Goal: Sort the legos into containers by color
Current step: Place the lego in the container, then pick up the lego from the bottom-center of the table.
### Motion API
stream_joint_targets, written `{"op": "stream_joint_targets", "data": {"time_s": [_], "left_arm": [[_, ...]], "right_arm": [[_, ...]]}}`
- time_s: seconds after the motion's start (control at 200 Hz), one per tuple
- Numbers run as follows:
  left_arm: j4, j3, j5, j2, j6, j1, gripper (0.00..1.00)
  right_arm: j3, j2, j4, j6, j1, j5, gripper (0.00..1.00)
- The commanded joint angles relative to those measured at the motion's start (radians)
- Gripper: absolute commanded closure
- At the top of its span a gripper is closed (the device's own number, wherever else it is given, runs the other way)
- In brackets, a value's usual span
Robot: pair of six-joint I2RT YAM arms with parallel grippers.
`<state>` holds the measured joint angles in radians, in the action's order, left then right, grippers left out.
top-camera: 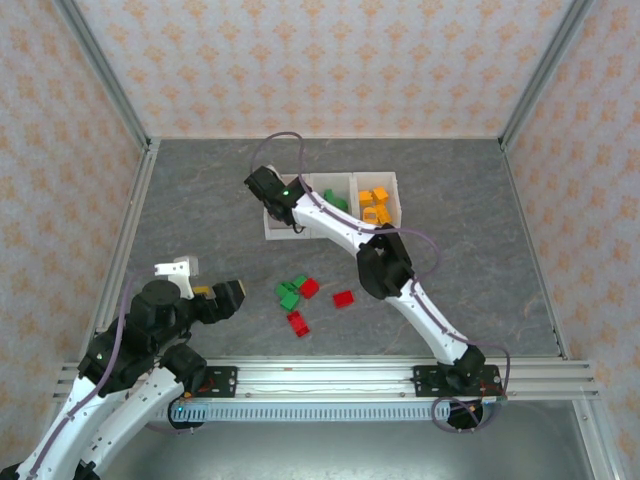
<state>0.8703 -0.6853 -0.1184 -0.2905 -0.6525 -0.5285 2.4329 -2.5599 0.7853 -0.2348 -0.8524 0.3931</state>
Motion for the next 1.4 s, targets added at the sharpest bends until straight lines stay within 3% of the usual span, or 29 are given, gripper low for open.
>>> {"op": "stream_joint_targets", "data": {"time_s": [0.0,0.195,0.365,0.531,0.696,0.826,1.056,1.392], "left_arm": [[-0.043,-0.001,-0.001,-0.014,-0.019,-0.007,0.01],[-0.078,-0.005,-0.019,-0.050,-0.020,-0.007,0.01],[-0.116,0.002,-0.029,-0.063,-0.015,-0.008,0.01],[-0.127,0.012,-0.038,-0.084,-0.011,-0.007,0.01],[-0.139,0.024,-0.046,-0.089,-0.003,-0.007,0.01],[-0.144,0.026,-0.039,-0.093,-0.004,-0.007,0.01],[-0.159,0.028,-0.074,-0.157,0.033,-0.006,0.01],[-0.157,0.029,-0.067,-0.140,0.024,-0.007,0.01]], "right_arm": [[0.038,0.123,0.043,0.066,-0.006,0.016,0.30],[-0.003,0.274,0.078,0.204,-0.006,-0.052,0.28],[-0.161,0.472,0.078,0.326,-0.006,-0.171,0.25],[-0.444,0.701,0.075,0.468,-0.007,-0.302,0.10],[-0.845,0.961,-0.005,0.663,-0.015,-0.431,0.00],[-1.141,1.084,-0.037,0.805,-0.046,-0.524,0.00],[-1.365,1.076,-0.091,0.907,-0.154,-0.551,0.00],[-1.398,0.921,-0.147,0.750,-0.146,-0.538,0.03]]}}
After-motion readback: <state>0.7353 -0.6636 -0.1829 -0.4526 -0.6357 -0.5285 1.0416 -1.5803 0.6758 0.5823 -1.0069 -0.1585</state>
